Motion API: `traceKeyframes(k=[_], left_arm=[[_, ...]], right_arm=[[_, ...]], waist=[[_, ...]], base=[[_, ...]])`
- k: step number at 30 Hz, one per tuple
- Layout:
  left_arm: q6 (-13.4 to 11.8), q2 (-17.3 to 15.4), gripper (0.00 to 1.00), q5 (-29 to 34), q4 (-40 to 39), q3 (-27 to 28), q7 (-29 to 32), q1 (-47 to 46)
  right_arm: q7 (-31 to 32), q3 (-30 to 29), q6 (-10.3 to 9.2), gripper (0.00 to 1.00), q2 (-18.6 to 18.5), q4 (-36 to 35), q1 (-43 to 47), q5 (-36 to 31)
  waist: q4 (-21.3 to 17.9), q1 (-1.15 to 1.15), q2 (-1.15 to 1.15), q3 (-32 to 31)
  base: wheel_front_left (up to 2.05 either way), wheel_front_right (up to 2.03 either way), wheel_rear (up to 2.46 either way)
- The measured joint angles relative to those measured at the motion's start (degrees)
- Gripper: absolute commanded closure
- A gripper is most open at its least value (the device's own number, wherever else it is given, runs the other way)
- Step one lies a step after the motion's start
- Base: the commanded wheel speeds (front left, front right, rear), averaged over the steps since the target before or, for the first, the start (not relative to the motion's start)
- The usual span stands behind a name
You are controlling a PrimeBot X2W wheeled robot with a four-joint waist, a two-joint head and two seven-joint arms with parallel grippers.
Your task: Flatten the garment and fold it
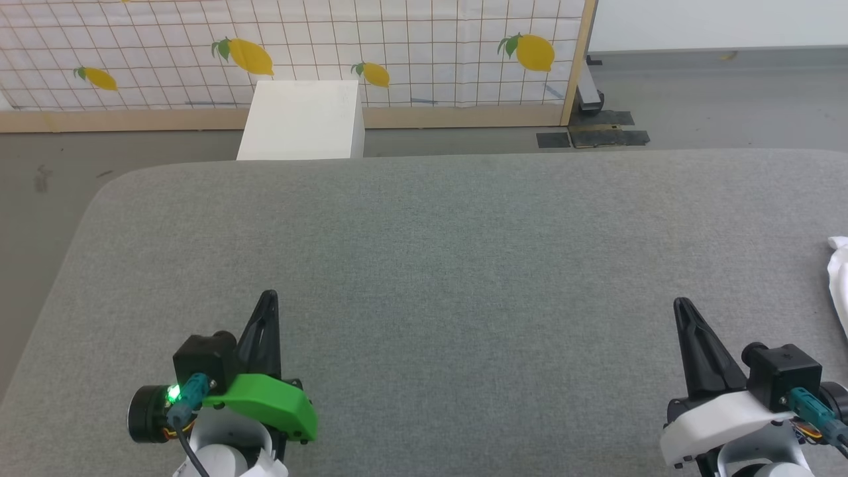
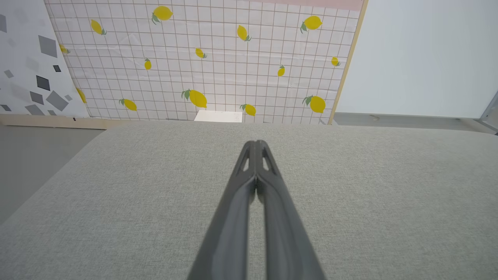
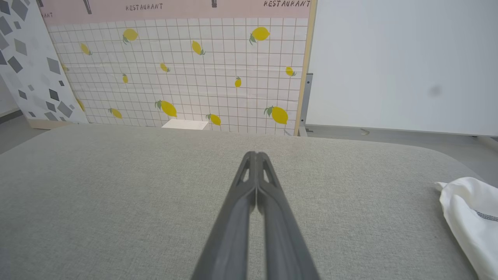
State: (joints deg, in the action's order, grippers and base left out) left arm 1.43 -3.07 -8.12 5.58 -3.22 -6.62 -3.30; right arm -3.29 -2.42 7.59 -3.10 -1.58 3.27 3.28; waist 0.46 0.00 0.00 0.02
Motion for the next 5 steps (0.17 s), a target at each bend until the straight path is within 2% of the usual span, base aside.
traceKeyframes(k=[5], left_arm=[[-0.11, 0.00, 1.00, 0.35, -0.45, 0.30, 0.52, 0.43]], right_arm=[[0.34, 0.19, 0.00, 1.00, 0.00, 0.09, -0.33, -0.32]], waist=[[-0.04, 0.00, 0.00, 0.00]], base=[[0.00, 0.00, 0.00]])
